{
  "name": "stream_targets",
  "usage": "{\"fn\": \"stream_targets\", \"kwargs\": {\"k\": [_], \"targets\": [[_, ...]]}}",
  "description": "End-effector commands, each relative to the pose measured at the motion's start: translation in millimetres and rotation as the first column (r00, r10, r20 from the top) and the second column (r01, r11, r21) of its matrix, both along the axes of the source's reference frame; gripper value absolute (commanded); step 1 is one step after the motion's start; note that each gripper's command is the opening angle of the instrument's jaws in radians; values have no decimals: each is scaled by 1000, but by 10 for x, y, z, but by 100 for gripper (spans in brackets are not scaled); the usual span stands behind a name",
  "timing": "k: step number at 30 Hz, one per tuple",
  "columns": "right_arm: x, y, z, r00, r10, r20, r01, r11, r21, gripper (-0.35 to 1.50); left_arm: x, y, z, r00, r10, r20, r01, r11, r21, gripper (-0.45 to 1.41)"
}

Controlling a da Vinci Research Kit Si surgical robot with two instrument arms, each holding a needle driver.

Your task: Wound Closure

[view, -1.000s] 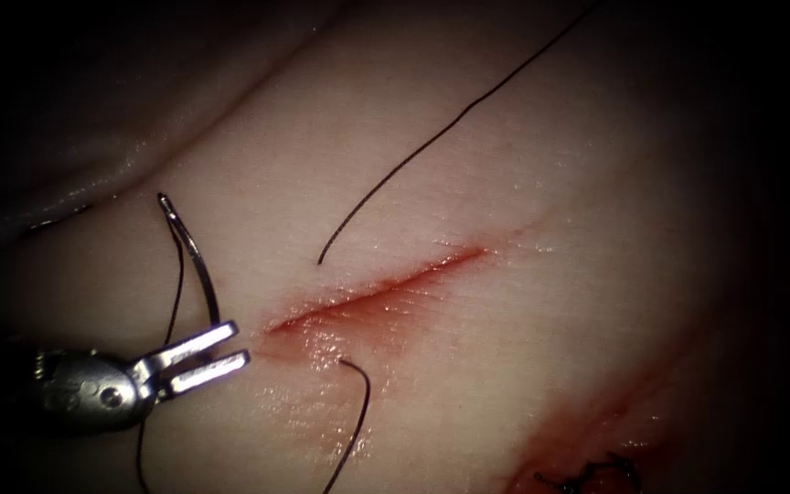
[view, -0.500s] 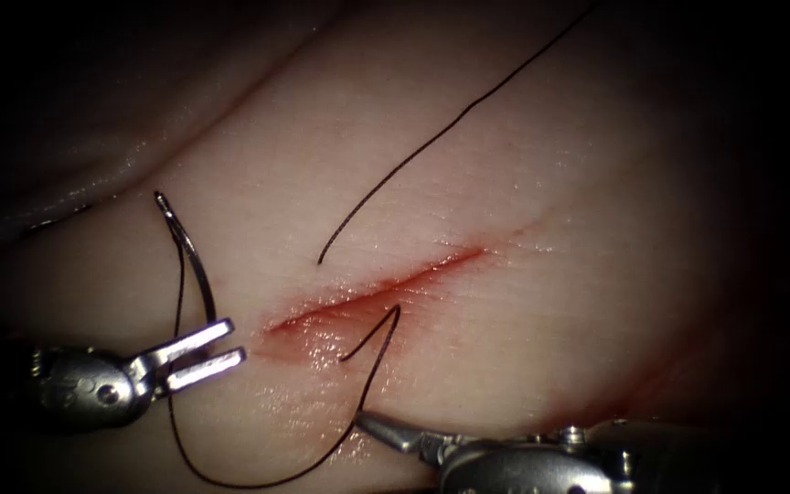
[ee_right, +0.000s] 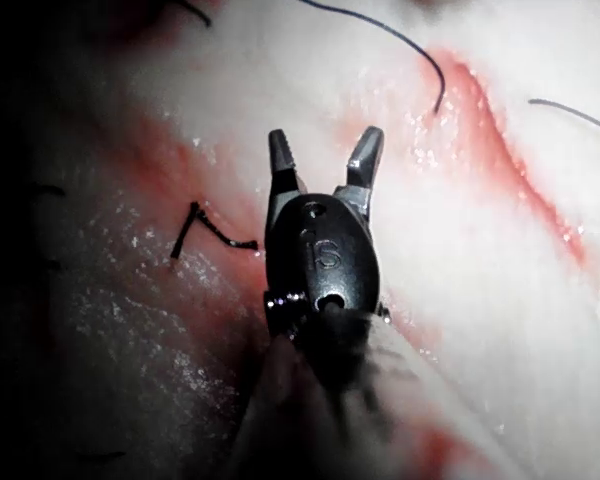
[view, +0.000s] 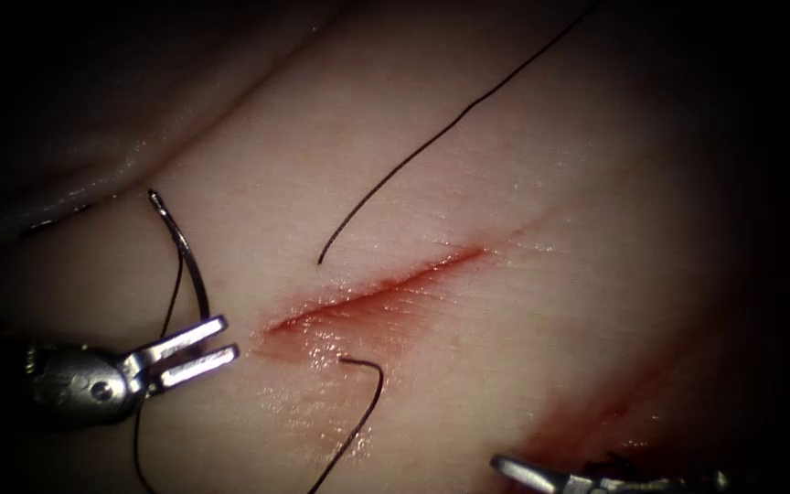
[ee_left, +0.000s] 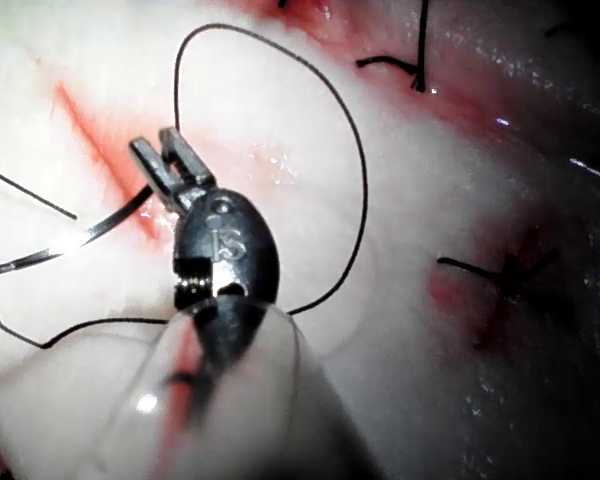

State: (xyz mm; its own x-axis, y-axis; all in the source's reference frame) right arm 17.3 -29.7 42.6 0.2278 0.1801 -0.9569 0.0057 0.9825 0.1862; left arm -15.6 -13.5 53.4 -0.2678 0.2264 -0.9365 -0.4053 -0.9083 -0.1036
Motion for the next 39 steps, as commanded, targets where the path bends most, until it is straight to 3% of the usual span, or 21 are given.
{"fn": "stream_targets", "kwargs": {"k": [1, 5, 12, 20, 35, 39], "targets": [[-10, -4, 11, 1000, 14, -12, -14, 1000, 10, 135, -5, -6, 6, 1000, 1, 1, -1, 1000, 2, -45], [0, 12, 32, 992, 105, 67, -104, 994, -18, 131, -8, -7, 7, 1000, -4, 2, 4, 1000, 5, -45], [46, 35, 79, 986, 163, 27, -162, 986, -29, 135, -8, -7, 7, 1000, -4, 1, 4, 1000, 5, -45], [80, 38, 124, 988, 155, -12, -155, 986, -53, 130, -8, -7, 9, 1000, -5, 1, 5, 1000, 4, -45], [128, 45, 143, 988, 151, -22, -151, 988, -7, 113, -10, -8, 9, 1000, -5, -2, 5, 1000, 4, -45], [133, 44, 143, 990, 137, -36, -137, 991, 6, 94, -10, -8, 9, 1000, -5, -2, 5, 1000, 4, -45]]}}
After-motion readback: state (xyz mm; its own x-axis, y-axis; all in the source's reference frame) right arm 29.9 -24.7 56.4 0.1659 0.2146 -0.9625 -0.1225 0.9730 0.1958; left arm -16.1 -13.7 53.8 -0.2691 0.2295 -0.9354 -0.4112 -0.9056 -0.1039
